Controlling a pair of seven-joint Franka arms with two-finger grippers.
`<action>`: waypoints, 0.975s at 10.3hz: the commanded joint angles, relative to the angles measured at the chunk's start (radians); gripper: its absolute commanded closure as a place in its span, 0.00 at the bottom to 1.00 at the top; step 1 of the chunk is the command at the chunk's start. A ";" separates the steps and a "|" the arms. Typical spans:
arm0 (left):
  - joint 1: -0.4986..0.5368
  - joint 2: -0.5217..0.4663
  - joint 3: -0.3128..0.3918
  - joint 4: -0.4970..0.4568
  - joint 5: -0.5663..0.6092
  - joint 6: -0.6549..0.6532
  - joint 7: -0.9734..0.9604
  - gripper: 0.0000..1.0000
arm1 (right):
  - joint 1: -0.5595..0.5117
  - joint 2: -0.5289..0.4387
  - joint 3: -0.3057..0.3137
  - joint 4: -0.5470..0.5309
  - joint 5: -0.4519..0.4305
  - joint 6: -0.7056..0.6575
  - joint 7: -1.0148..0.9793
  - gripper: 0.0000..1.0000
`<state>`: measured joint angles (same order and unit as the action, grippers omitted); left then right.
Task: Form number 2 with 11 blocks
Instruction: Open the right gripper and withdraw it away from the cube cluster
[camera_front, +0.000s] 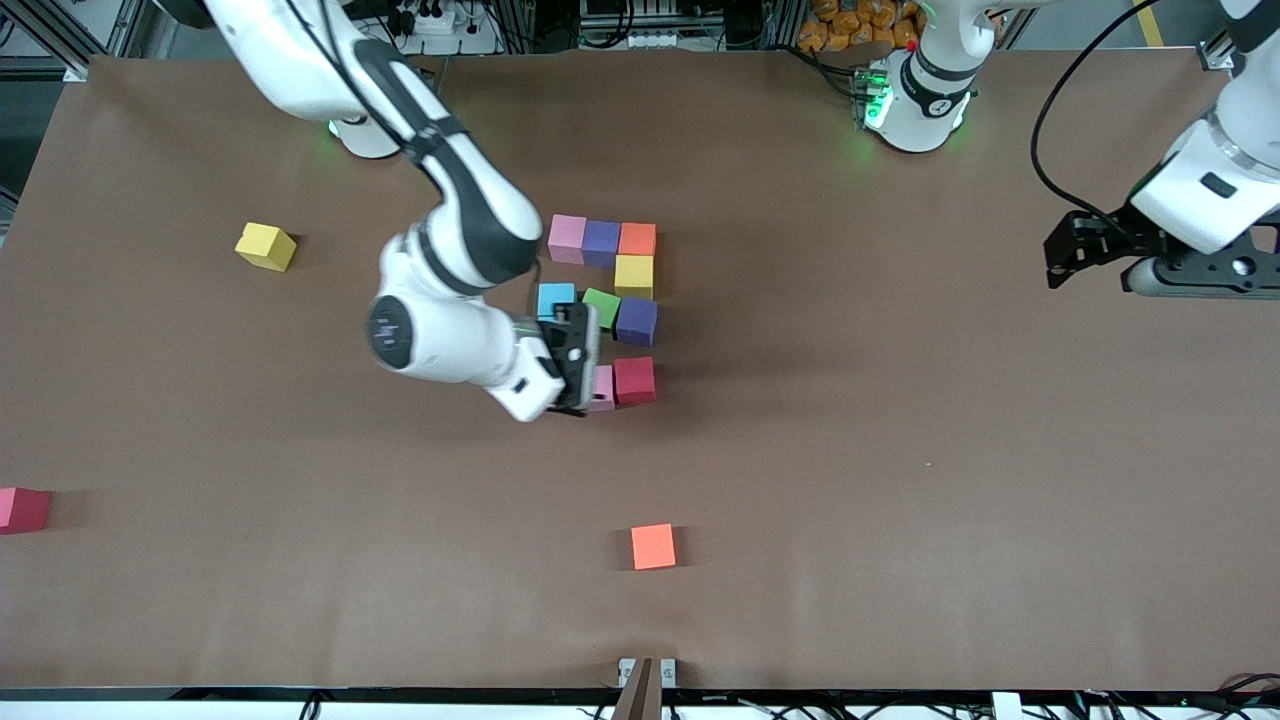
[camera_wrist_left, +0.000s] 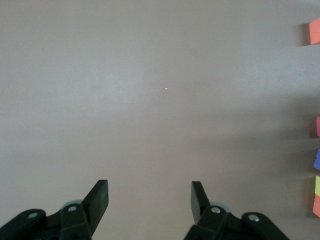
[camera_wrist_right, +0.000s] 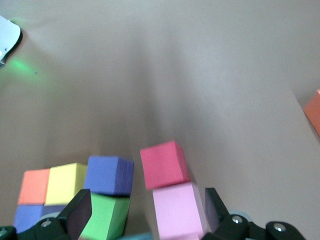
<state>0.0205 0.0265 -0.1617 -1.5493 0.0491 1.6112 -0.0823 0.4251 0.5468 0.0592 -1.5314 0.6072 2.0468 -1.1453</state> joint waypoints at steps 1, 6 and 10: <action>0.045 -0.016 0.010 -0.012 -0.064 0.010 0.001 0.25 | -0.044 -0.079 -0.114 -0.041 -0.117 -0.120 0.135 0.00; 0.041 -0.011 -0.001 -0.008 -0.032 0.012 -0.004 0.25 | -0.218 -0.163 -0.150 -0.019 -0.513 -0.125 0.412 0.00; 0.041 -0.013 -0.033 -0.008 0.000 0.015 -0.004 0.25 | -0.314 -0.269 -0.151 0.004 -0.569 -0.189 0.418 0.00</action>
<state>0.0609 0.0265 -0.1789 -1.5491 0.0246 1.6178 -0.0822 0.1445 0.3308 -0.1079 -1.5160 0.0829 1.8762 -0.7546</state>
